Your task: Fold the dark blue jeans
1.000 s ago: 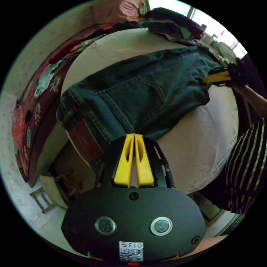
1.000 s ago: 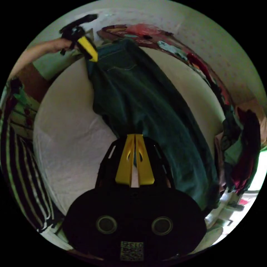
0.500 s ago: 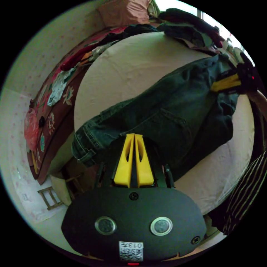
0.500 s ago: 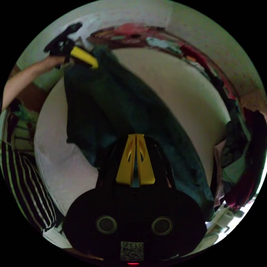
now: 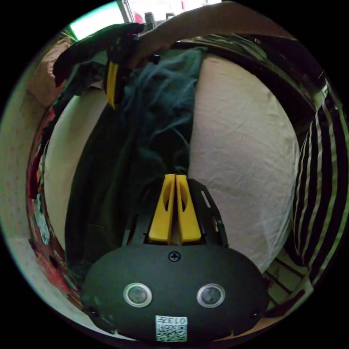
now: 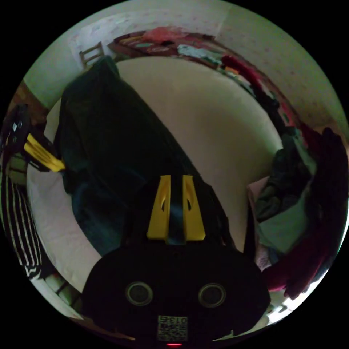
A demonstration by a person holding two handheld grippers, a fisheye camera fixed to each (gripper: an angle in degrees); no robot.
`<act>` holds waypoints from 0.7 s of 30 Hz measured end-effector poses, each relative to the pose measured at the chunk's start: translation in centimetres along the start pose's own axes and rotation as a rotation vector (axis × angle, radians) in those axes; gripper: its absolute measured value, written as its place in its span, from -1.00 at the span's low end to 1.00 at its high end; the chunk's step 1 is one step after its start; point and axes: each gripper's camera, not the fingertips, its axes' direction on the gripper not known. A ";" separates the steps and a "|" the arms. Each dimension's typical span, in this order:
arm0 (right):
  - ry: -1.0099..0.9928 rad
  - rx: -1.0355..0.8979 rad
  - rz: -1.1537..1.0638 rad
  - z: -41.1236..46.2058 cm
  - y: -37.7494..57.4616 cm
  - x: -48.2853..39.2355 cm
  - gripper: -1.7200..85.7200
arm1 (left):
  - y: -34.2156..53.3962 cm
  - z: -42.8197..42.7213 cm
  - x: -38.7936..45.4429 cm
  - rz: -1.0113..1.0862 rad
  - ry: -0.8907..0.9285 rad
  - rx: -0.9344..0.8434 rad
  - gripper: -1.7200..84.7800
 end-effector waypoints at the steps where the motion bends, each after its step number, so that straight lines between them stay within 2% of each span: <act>1: 0.014 0.005 0.018 -0.1 -0.1 0.5 -0.91 | 0.1 -0.1 -0.2 -0.025 0.025 0.018 -0.97; 3: 0.020 -0.001 0.057 -0.7 -0.9 1.7 -0.93 | -0.2 -0.4 -0.4 -0.055 0.083 0.009 -0.97; 5: 0.084 0.063 0.117 -1.8 -1.2 3.1 -0.95 | -0.9 -0.6 0.8 -0.035 0.039 0.004 -0.97; 8: 0.022 -0.037 0.119 0.9 -1.4 4.2 -0.95 | -1.8 -1.2 1.2 -0.056 0.028 -0.001 -0.97; 9: 0.082 0.004 0.091 0.6 -0.9 3.7 -0.95 | -1.8 -1.6 1.1 -0.071 0.036 0.004 -0.97; 12: 0.058 0.079 0.138 -2.1 0.7 4.5 -0.95 | -0.8 -5.4 0.2 -0.145 0.086 0.097 -0.97; 15: 0.118 0.222 0.217 -6.3 2.7 4.9 -0.95 | 2.2 -9.3 -2.5 -0.329 -0.110 0.162 -0.97; 17: 0.078 0.291 0.205 -7.3 2.7 3.9 -0.95 | 4.3 -9.2 -5.8 -0.470 -0.244 0.047 -0.97; 19: -0.025 0.239 0.054 -5.9 0.8 0.6 -0.96 | 5.2 -8.7 -7.9 -0.549 -0.304 -0.026 -0.97; 21: -0.045 0.164 -0.030 -3.8 -0.7 -1.9 -0.96 | 5.8 -8.0 -9.7 -0.603 -0.347 -0.094 -0.97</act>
